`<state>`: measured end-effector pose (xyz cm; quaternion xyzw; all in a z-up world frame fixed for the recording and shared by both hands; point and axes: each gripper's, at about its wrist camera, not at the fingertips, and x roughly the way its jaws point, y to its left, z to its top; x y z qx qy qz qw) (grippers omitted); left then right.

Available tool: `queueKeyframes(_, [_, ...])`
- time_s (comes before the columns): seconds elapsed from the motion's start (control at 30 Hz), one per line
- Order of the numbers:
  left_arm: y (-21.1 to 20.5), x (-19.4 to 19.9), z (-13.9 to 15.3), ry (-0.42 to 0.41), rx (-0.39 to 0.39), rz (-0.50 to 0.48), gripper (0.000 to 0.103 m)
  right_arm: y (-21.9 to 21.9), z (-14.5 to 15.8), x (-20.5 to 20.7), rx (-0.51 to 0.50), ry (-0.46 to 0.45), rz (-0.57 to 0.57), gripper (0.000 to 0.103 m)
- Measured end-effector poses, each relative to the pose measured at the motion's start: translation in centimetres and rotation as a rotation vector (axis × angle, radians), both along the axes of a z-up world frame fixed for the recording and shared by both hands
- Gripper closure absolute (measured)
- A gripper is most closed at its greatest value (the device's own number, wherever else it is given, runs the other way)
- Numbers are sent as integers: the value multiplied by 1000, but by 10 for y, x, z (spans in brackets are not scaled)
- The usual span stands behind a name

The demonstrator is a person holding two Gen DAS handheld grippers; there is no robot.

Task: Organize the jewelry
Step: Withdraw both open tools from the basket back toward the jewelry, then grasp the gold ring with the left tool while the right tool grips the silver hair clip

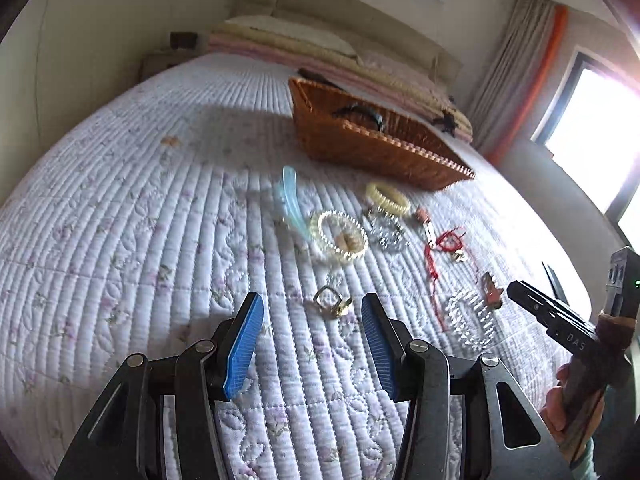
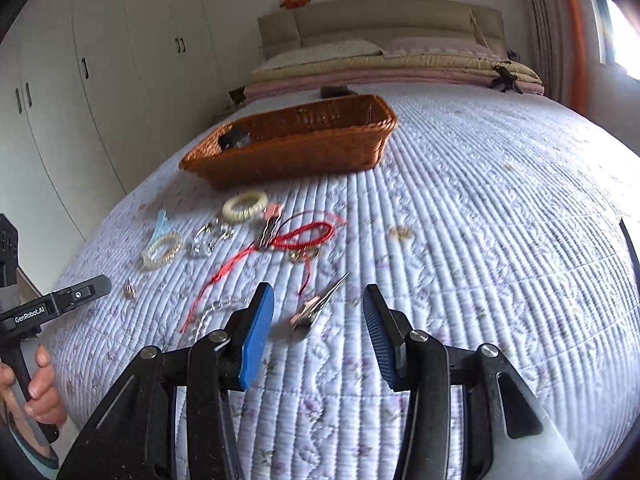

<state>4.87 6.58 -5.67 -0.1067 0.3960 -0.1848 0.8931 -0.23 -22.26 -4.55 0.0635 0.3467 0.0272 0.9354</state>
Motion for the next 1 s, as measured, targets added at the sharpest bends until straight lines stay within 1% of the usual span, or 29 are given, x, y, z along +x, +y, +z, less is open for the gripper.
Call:
queueKeyframes(0.1, [-12,3,-2,-4,55,2,51,10,-9,4,-42,19,-14,53])
queueKeyframes(0.17, [-19,5,-3,2,72,1,51,10,-15,6,-40,35,-29,53])
queueKeyframes(0.23, [-23,9,-6,10,77,-2,51,10,-22,9,-42,54,-42,57])
queueKeyframes(0.27, [-25,9,-6,9,85,-2,52,10,-22,8,-46,50,-48,60])
queueKeyframes(0.33, [-31,7,-7,1,110,-7,53,9,-19,7,-46,40,-58,62])
queueKeyframes(0.4, [-35,5,-8,-3,134,-2,56,7,-21,9,-48,52,-69,69])
queueKeyframes(0.43, [-37,5,-7,-6,146,0,57,6,-21,9,-43,52,-68,70])
queueKeyframes(0.47, [-38,5,-7,-11,158,3,58,5,-20,9,-42,50,-70,73])
queueKeyframes(0.5, [-39,4,-7,-16,164,3,60,4,-20,9,-53,52,-77,81])
queueKeyframes(0.53, [-38,3,-8,-19,168,5,62,3,-21,9,-61,55,-81,83])
queueKeyframes(0.57, [-37,2,-8,-22,170,10,68,1,-21,9,-52,55,-76,83])
queueKeyframes(0.6, [-36,2,-8,-22,166,13,70,0,-20,9,-43,55,-71,83])
queueKeyframes(0.67, [-32,2,-8,-19,143,13,70,-1,-21,9,-40,56,-63,83])
queueKeyframes(0.73, [-32,2,-7,-21,141,15,70,-1,-21,9,-40,55,-58,83])
queueKeyframes(0.83, [-37,0,-7,-34,172,18,70,0,-21,11,-36,61,-51,82])
queueKeyframes(0.9, [-41,-1,-7,-42,190,13,79,-2,-21,12,-25,62,-49,82])
queueKeyframes(1.0, [-44,-3,-7,-50,202,10,82,-6,-22,12,8,67,-43,81])
